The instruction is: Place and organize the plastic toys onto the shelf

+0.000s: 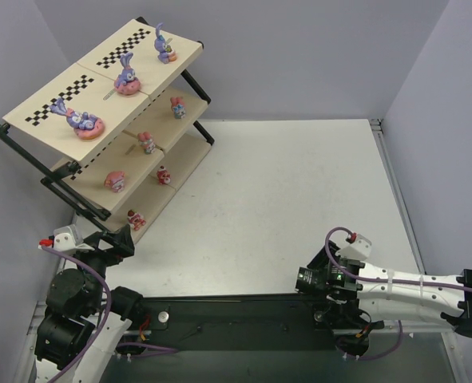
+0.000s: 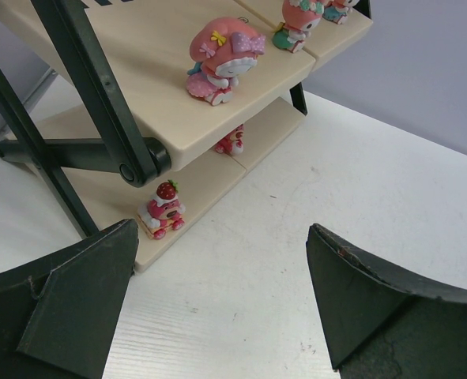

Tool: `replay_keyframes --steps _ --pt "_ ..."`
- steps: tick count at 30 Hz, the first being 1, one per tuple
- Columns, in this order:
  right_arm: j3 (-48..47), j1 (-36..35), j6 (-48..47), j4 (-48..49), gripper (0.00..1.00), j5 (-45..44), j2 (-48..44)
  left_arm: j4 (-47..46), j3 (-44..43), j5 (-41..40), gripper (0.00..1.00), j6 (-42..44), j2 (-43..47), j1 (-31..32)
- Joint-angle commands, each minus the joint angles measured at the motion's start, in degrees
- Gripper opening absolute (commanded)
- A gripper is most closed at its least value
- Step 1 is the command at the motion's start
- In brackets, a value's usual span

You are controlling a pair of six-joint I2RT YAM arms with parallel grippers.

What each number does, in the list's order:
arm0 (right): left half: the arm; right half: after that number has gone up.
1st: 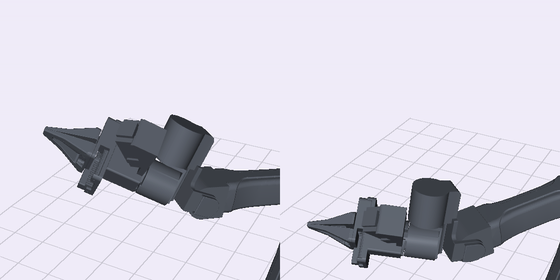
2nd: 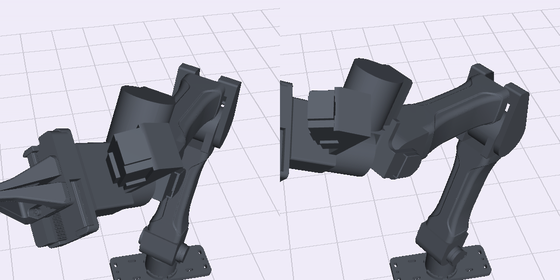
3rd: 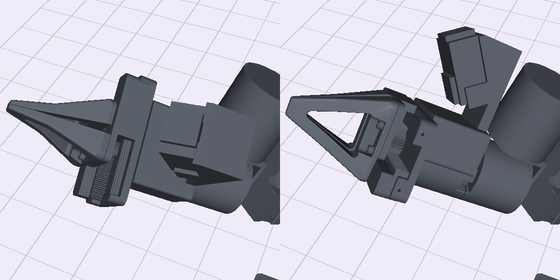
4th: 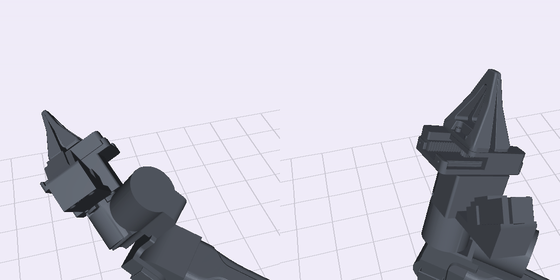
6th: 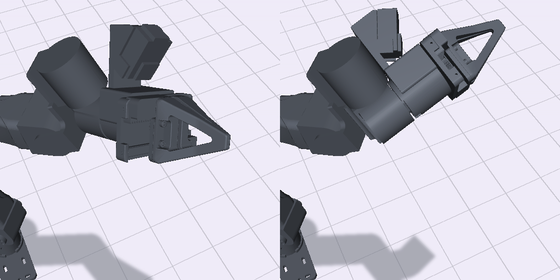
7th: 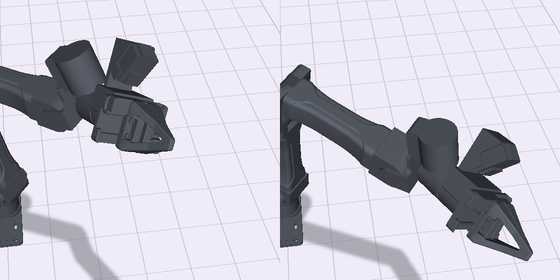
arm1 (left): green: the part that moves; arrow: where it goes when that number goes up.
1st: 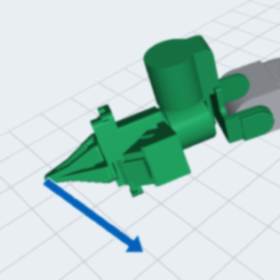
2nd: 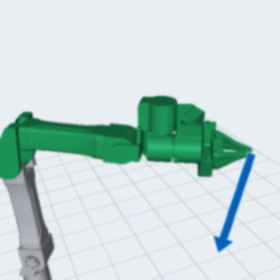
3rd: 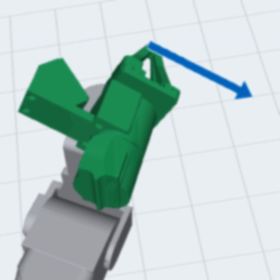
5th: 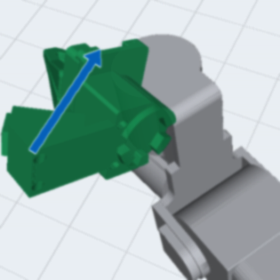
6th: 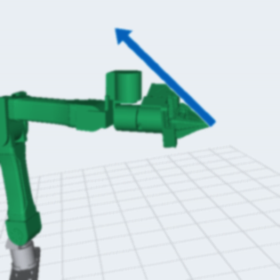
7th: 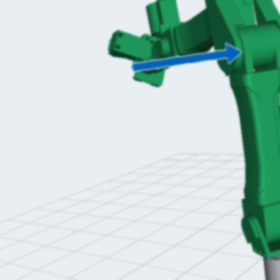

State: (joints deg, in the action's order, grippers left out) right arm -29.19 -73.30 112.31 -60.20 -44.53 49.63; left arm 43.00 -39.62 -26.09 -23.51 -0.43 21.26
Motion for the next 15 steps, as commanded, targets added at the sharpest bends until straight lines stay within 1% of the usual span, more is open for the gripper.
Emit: replay_keyframes --steps 1,5,9,13,15 --pt "3.8 -0.5 15.9 -8.3 0.51 0.7 -3.0 -2.7 0.0 0.6 0.97 0.6 7.0 -0.4" --pt "6.0 -0.4 17.2 -9.5 0.51 2.1 -7.7 -2.5 -0.1 0.3 0.97 0.5 7.1 -0.4" --pt "6.6 -0.4 17.0 -8.9 0.51 2.8 -10.0 -2.1 -0.2 -0.2 0.97 0.2 7.1 -0.4" --pt "5.6 -0.4 17.7 -7.9 0.51 4.1 -8.6 -1.9 -0.3 -0.8 0.97 0.0 7.1 -0.4" --pt "3.4 -0.3 17.2 -8.3 0.51 4.0 -5.3 -1.6 -0.5 -1.1 0.97 -0.1 7.1 -0.4"
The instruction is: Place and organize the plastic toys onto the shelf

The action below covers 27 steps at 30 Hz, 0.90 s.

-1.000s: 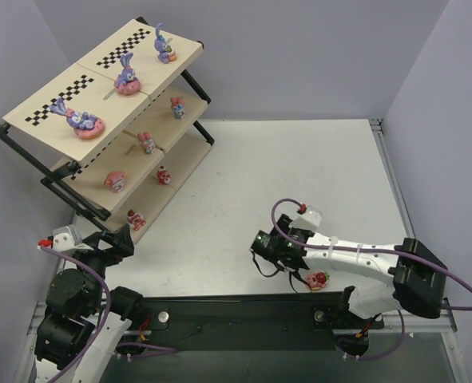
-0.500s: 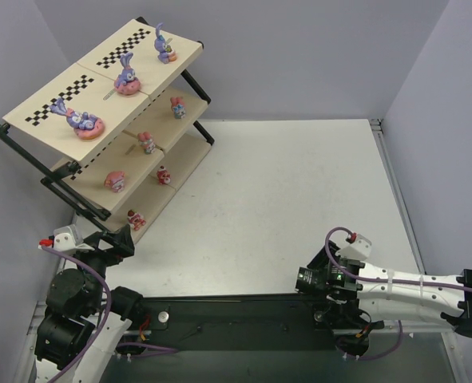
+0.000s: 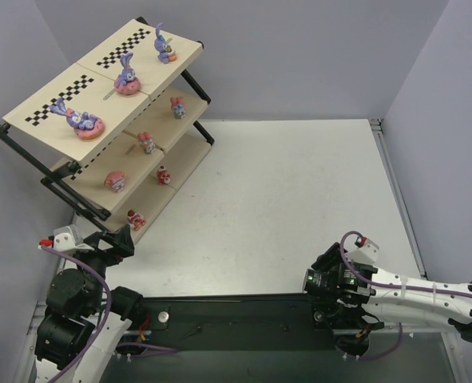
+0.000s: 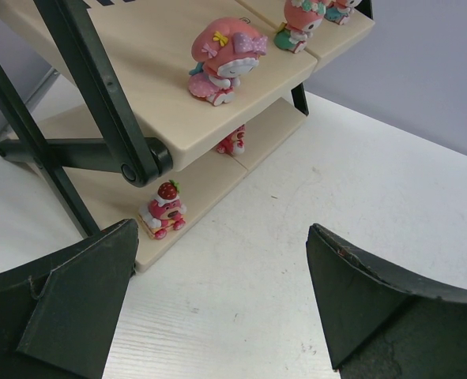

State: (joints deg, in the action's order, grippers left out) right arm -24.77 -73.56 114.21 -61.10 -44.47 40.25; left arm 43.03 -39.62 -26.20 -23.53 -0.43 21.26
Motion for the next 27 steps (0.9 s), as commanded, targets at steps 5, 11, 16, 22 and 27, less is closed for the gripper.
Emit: replay_keyframes --steps 5,11,16,22,27 --pt "-4.8 1.4 15.3 -10.4 0.52 4.0 11.6 -1.4 -0.5 -1.1 0.97 -0.3 7.1 -0.3" --pt "-7.0 3.0 10.8 -7.3 0.49 5.4 14.1 -2.1 -0.4 -0.4 0.97 0.0 7.1 -0.3" --pt "-9.4 5.1 9.3 -6.2 0.49 8.7 18.9 -1.3 -0.7 -1.2 0.97 -0.6 7.2 -0.4" --pt "-12.3 7.8 7.4 -4.3 0.49 11.5 24.7 -0.8 -1.0 -2.1 0.97 -0.9 7.2 -0.3" --pt "-13.6 10.0 4.9 -3.0 0.49 12.8 26.1 -0.7 -1.1 -2.3 0.97 -1.0 7.2 -0.4"
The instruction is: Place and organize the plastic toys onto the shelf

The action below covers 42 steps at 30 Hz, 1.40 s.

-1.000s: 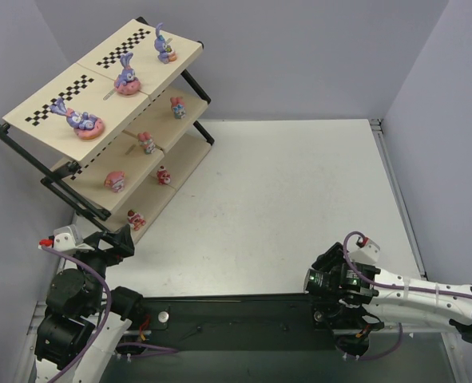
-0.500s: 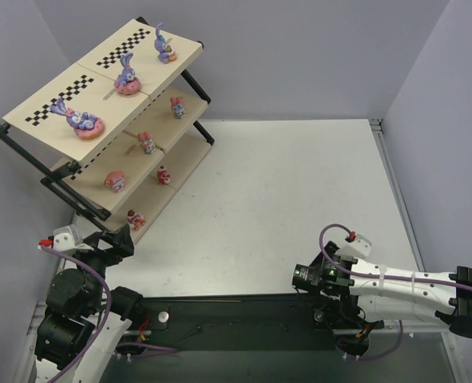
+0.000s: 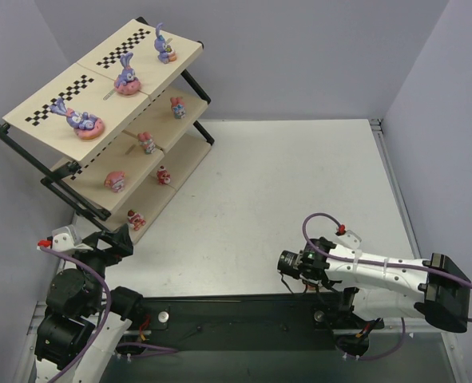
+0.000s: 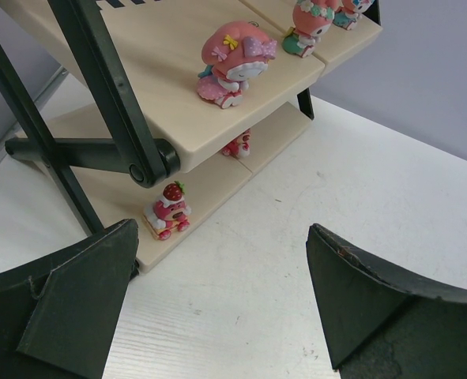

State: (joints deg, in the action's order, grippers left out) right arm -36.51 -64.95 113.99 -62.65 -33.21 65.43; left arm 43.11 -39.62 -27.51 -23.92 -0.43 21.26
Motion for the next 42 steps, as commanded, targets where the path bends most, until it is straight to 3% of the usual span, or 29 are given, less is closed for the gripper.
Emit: replay_keyframes --steps 1,7,14,21,24,32,42 --pt "-1.8 1.6 4.8 -0.9 0.49 2.0 1.3 -0.8 -1.0 -0.9 0.97 -0.6 7.2 -0.4" --pt "-1.5 1.8 2.5 1.4 0.46 4.3 2.0 -0.6 -1.2 -1.4 0.97 -0.8 7.1 -0.3" --pt "-1.3 1.8 -1.3 4.3 0.19 4.9 2.8 -0.4 -1.3 -1.7 0.97 -0.9 7.2 -0.4" --pt "-1.8 1.6 -4.0 5.2 0.1 3.3 2.7 -0.5 -1.3 -1.7 0.97 -1.0 7.2 -0.4" --pt "-3.1 1.7 -6.6 5.6 0.01 1.5 2.8 -0.5 -1.3 -1.7 0.97 -1.0 7.2 -0.4" --pt "-10.2 1.8 -19.9 11.1 0.0 -4.0 6.6 -0.6 -1.2 -1.7 0.97 -0.9 7.2 -0.4" --pt "-30.4 3.3 -40.6 20.2 0.0 -7.7 26.8 -0.3 -1.3 -1.8 0.97 -0.9 7.2 -0.4"
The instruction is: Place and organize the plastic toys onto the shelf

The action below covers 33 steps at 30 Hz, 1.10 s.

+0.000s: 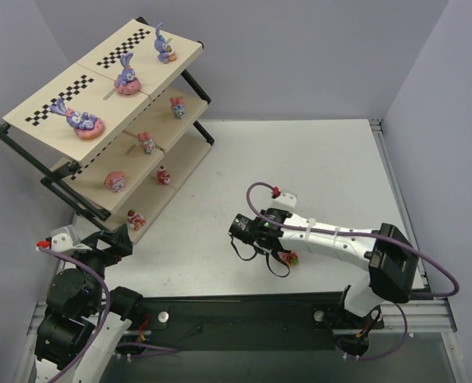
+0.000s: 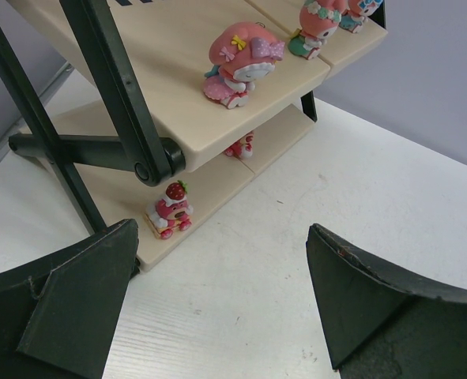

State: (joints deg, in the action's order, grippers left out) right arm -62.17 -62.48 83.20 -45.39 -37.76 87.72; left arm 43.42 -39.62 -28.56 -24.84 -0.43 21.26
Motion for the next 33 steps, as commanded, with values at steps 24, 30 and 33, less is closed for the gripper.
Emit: replay_keyframes --steps 24,30,33 --pt "18.3 -1.9 -0.6 -2.3 0.61 2.4 -14.8 -1.0 -1.1 -0.4 0.97 0.2 7.2 -0.4" --pt "19.3 -3.4 1.0 0.3 0.58 3.9 -11.3 -0.9 -1.0 -0.4 0.97 0.2 7.2 -0.4" --pt "20.7 -3.4 0.8 2.2 0.51 4.1 -11.3 -1.0 -1.0 -0.4 0.97 0.2 7.2 -0.4"
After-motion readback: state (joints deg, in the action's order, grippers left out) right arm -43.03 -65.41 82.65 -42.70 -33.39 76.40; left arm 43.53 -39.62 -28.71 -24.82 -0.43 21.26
